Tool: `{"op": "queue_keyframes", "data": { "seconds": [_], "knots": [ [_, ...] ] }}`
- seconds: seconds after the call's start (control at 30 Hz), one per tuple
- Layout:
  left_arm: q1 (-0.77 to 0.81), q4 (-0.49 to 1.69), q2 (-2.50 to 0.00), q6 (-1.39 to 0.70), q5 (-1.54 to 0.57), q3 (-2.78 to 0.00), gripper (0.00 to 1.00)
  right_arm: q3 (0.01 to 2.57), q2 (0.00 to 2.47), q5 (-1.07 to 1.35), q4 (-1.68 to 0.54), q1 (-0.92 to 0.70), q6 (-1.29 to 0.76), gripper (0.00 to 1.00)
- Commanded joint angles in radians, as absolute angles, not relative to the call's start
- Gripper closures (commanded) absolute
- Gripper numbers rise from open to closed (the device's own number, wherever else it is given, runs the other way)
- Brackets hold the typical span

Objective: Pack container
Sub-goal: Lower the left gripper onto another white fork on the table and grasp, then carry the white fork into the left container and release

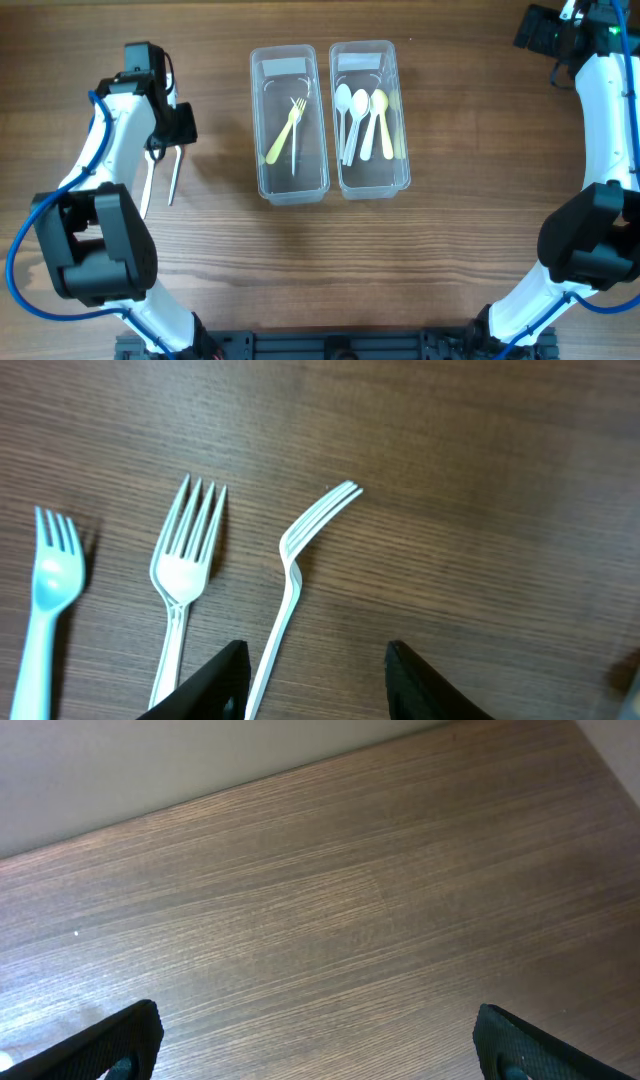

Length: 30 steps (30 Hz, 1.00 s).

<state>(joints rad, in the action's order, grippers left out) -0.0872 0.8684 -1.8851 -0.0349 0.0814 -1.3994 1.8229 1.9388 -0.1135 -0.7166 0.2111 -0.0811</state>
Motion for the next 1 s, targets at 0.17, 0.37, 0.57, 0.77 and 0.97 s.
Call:
{"op": "queue_keyframes", "data": {
  "seconds": [0.17,0.37,0.57,0.77,0.97],
  "knots": [
    [-0.090,0.844,-1.970,0.058,0.060,-1.355,0.55,1.826,1.926,-0.124,-0.712,0.206,-0.078,0.00],
    [-0.090,0.825,-2.037,0.075,0.062,-1.355,0.54,1.826,1.926,-0.124,-0.712,0.206,-0.079,0.00],
    [-0.090,0.799,-2.054,0.075,0.061,-1.355,0.57,1.826,1.926,-0.124,-0.712,0.206,-0.078,0.00],
    [-0.090,0.788,-2.058,0.075,0.062,-1.355,0.78,1.826,1.926,-0.124,-0.712,0.206,-0.078,0.00],
    [-0.090,0.784,-2.058,0.075,0.062,-1.355,0.95,1.826,1.926,-0.124,-0.712,0.206,-0.078,0.00]
  ]
}}
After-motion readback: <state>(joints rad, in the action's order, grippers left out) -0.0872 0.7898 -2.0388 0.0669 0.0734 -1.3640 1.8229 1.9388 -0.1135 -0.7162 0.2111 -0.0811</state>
